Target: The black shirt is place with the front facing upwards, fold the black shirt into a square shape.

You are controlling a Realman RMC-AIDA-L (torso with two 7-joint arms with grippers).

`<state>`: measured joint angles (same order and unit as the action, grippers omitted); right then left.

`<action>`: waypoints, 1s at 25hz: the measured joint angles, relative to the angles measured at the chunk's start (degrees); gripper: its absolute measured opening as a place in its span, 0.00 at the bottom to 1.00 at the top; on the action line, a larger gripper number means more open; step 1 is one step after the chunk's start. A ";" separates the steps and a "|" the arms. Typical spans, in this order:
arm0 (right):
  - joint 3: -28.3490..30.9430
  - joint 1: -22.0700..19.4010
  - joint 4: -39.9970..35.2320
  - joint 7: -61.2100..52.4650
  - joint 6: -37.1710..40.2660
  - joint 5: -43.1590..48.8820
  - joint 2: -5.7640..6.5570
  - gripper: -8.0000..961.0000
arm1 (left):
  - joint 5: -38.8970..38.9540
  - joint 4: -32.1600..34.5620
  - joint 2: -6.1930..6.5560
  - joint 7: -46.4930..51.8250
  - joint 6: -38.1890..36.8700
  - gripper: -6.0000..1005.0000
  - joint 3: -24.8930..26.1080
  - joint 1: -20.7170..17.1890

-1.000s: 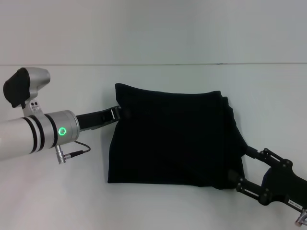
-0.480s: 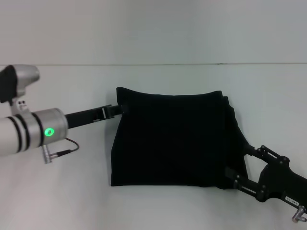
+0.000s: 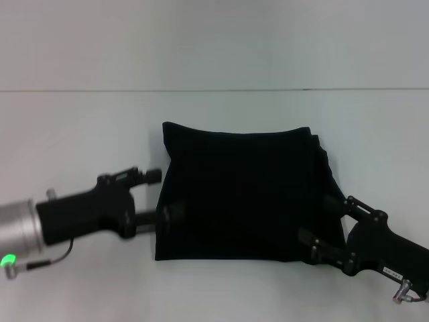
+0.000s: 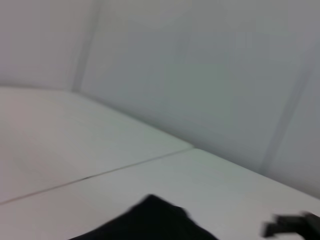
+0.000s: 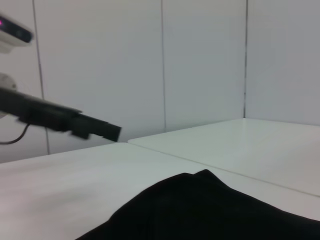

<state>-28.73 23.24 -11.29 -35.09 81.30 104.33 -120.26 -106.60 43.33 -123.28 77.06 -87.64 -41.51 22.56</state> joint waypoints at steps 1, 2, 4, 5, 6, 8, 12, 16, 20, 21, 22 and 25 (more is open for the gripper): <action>-0.01 0.04 0.23 0.08 -0.08 0.06 0.00 0.86 | 0.00 0.02 -0.17 -2.80 -1.52 0.74 0.01 -1.13; -0.01 0.00 0.27 0.10 -0.28 0.10 0.01 0.86 | -0.03 0.03 -0.33 -4.83 -2.51 0.78 0.02 -2.12; -0.02 -0.20 0.31 0.10 -0.94 0.17 0.02 0.86 | -0.33 0.07 -0.55 -8.56 -3.67 0.85 -0.21 -4.14; -0.02 -0.31 0.35 0.10 -1.39 0.18 0.03 0.86 | -0.62 0.06 -0.59 -9.30 -3.75 0.87 -0.34 -4.69; -0.04 -0.42 0.45 0.11 -1.89 0.21 0.03 0.86 | -1.19 0.06 -0.61 -9.96 -3.62 0.89 -0.48 -5.31; -0.09 -0.59 0.82 0.11 -2.68 0.28 0.07 0.86 | -2.40 -0.02 -0.57 -10.01 -3.20 0.93 -0.42 -5.75; -0.20 -0.72 1.09 0.11 -4.15 0.48 0.10 0.86 | -5.28 -0.35 -0.53 -9.62 -1.16 0.94 -0.11 -5.78; -0.29 -0.76 1.22 0.11 -4.58 0.52 0.06 0.86 | -5.99 -0.78 -0.54 -9.65 0.82 0.94 -0.15 -5.58; -0.31 -0.84 1.26 0.11 -4.36 0.52 0.03 0.86 | -6.02 -1.66 -0.51 -9.55 1.81 0.94 -0.01 -5.38; -0.31 -0.88 1.27 0.12 -4.22 0.52 0.03 0.86 | -6.00 -1.75 -0.50 -9.49 1.87 0.94 -0.01 -5.37; -0.31 -0.91 1.27 0.13 -4.12 0.52 0.03 0.86 | -5.96 -1.80 -0.49 -9.49 1.87 0.94 0.00 -5.34; -0.31 -0.95 1.27 0.17 -3.98 0.53 0.03 0.86 | -5.75 -1.84 -0.48 -9.49 1.92 0.94 0.02 -5.30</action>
<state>-29.03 22.29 -10.02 -34.92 77.32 104.86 -120.23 -112.36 41.49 -123.76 67.58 -85.71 -41.49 17.26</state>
